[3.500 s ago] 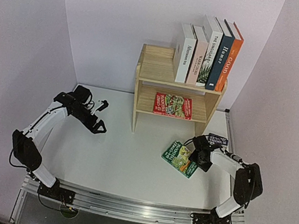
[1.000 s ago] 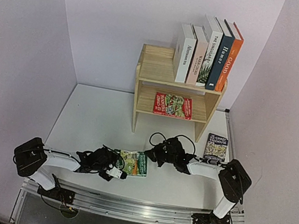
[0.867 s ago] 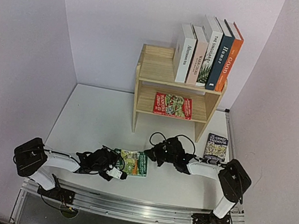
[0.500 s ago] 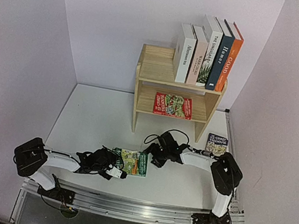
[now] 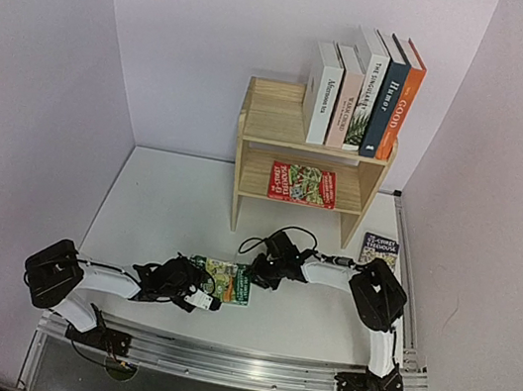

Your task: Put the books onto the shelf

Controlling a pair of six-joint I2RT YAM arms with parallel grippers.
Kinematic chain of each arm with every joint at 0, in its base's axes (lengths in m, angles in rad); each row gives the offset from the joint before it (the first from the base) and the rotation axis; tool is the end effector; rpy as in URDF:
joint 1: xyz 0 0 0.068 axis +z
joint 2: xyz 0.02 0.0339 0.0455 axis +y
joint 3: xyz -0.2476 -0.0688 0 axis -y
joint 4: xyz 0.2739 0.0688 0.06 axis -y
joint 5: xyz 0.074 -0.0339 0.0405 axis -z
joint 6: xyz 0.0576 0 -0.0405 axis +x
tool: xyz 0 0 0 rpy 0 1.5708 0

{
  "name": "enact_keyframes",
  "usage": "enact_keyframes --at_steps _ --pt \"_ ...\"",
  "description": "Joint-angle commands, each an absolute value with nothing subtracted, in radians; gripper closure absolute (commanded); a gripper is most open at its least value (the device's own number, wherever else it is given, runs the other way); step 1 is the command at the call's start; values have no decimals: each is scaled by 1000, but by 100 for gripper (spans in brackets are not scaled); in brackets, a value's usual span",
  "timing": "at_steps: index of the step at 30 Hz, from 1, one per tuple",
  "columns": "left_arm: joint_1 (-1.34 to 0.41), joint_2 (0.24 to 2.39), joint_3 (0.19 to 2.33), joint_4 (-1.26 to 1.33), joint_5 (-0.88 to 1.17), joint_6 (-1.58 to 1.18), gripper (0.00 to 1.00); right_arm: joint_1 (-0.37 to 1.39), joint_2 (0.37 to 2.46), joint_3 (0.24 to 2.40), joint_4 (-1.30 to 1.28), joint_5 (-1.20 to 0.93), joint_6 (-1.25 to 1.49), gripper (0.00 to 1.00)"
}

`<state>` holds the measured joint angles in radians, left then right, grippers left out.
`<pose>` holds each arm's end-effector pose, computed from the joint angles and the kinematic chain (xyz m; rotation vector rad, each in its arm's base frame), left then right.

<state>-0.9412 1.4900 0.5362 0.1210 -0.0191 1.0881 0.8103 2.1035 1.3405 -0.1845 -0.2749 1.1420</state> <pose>0.1752 -0.2386 0.0743 2.0382 1.2774 0.0912 0.3062 0.3446 0.0758 0.3453 2.8322 0.9815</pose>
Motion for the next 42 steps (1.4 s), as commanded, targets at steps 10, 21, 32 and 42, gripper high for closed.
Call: enact_keyframes --at_steps 10,21,32,42 --pt "-880 1494 458 96 -83 1194 0 806 2134 1097 461 -455 1600 100" --pt "-775 1602 381 433 -100 1391 0 806 2124 1133 526 -470 1675 100" --pt "-775 1637 416 334 -3 1487 52 806 2102 1081 499 -456 1652 100" --pt "-775 1645 429 336 9 1492 90 806 2082 1308 -12 -448 1267 95"
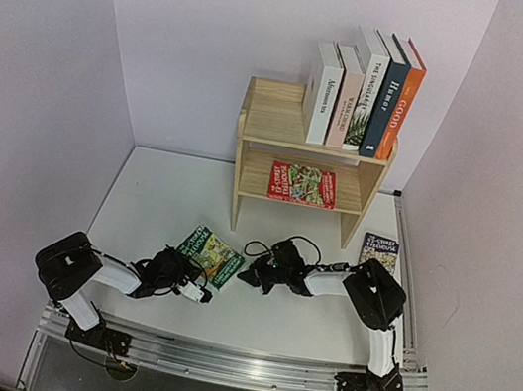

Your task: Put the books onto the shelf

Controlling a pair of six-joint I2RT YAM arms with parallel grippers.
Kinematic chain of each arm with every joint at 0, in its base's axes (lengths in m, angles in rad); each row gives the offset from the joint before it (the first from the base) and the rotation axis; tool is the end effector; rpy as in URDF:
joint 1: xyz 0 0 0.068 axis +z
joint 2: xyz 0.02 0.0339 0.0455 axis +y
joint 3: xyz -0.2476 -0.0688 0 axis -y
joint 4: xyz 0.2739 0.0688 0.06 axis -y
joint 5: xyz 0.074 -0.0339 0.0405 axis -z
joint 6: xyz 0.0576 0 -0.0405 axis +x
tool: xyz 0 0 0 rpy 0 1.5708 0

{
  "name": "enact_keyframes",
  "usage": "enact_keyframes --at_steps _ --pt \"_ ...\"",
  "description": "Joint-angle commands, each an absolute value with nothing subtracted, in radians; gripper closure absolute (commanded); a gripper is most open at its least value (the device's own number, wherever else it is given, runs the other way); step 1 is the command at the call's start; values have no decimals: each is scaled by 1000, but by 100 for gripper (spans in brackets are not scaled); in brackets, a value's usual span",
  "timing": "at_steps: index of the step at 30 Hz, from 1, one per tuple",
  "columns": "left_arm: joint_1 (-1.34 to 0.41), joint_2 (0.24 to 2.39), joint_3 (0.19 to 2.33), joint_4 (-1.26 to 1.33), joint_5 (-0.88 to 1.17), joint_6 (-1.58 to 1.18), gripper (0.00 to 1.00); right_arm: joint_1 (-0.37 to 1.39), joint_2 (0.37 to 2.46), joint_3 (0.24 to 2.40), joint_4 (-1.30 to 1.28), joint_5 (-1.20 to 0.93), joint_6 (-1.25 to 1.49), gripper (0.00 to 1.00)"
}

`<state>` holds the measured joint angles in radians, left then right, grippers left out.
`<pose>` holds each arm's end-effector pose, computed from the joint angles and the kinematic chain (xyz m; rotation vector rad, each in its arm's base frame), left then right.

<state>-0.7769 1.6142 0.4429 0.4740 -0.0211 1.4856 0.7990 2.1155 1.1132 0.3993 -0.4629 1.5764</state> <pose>0.2101 -0.2048 0.0474 2.0759 0.9886 0.3952 0.2952 0.3402 0.0556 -0.7070 -2.6004 -1.5393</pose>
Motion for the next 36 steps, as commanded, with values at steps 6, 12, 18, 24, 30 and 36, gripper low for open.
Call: enact_keyframes --at_steps 6,12,18,24,30,36 --pt "-774 1636 408 361 16 1509 100 813 2127 1670 -606 -143 789 24" --pt "-775 1626 390 374 20 1526 100 854 2255 1836 -663 -11 592 9" --pt "-775 1604 363 381 44 1550 100 888 2378 1991 -665 121 443 9" --pt "-774 1605 365 383 51 1557 100 888 2500 2128 -663 112 434 8" --pt "-775 1607 370 382 52 1554 100 887 2563 2142 -661 14 441 11" --pt "-775 1598 385 363 31 1517 100 883 2606 2051 -668 -96 481 29"
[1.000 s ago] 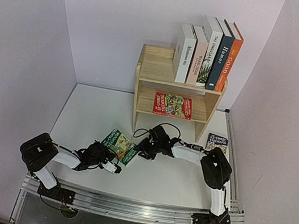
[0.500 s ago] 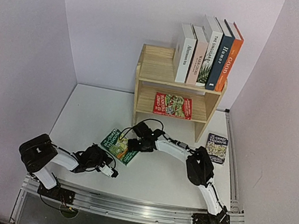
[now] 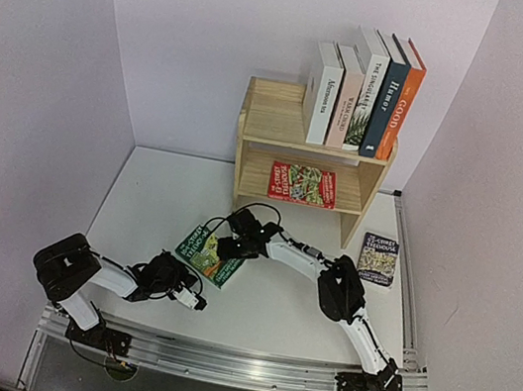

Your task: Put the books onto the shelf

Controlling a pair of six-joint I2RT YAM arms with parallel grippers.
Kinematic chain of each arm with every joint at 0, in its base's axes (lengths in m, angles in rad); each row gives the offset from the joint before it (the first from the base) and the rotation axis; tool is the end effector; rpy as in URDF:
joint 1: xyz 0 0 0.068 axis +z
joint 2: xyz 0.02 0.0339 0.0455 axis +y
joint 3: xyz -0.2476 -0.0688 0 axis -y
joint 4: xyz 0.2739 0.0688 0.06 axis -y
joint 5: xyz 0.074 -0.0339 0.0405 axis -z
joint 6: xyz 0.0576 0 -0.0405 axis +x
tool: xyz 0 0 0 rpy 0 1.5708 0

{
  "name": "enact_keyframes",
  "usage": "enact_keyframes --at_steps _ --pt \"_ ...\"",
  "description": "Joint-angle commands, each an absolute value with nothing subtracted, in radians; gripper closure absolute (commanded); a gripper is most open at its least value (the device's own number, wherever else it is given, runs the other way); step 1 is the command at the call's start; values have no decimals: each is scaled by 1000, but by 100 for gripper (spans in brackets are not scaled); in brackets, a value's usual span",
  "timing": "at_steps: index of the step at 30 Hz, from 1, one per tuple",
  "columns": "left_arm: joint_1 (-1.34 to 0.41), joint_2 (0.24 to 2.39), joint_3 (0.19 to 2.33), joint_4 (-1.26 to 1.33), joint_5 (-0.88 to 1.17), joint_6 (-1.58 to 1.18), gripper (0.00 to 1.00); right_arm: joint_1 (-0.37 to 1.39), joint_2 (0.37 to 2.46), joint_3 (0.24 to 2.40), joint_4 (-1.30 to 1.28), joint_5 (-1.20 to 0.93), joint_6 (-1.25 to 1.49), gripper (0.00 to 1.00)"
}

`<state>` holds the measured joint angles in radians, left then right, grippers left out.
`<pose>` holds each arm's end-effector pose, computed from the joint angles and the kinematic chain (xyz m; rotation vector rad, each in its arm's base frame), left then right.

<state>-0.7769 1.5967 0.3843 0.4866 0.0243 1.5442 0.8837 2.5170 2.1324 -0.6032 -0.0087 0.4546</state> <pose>0.1966 -0.1953 0.0382 2.1363 0.9153 0.3649 0.3610 0.4408 0.1013 -0.5665 2.5837 0.5013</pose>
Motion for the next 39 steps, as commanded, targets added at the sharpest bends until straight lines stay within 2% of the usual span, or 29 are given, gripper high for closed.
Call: enact_keyframes --at_steps 1,4,5,6,7,11,14,16,18,22,28,39 --pt "-775 1593 390 354 25 1509 100 884 2605 2027 -669 -97 486 34" --pt "-774 1561 418 289 9 1457 94 884 2578 1930 -669 -78 479 63" --pt "-774 1544 432 251 9 1425 90 884 2563 1899 -668 -70 475 77" --pt "-770 1520 462 192 9 1384 82 885 2544 1863 -668 -63 468 93" --pt "-764 1492 494 107 13 1336 72 886 2525 1835 -665 -62 460 100" --pt "-717 1402 654 -254 114 1073 32 903 2423 1779 -623 -57 392 100" --pt "-641 1401 773 -465 227 848 12 920 2286 1667 -452 -56 374 100" --pt "-565 1414 823 -536 302 712 4 925 2184 1558 -286 -66 392 100" --pt "-481 1439 862 -567 378 588 1 930 2100 1466 -151 -57 416 100" --pt "-338 1577 977 -670 551 414 0 948 2020 1414 -70 -38 414 100" --pt "-287 1753 1092 -730 809 342 0 974 1992 1406 -29 -22 406 100" --pt "-289 1937 1193 -695 884 333 1 989 1969 1423 34 -4 394 100"
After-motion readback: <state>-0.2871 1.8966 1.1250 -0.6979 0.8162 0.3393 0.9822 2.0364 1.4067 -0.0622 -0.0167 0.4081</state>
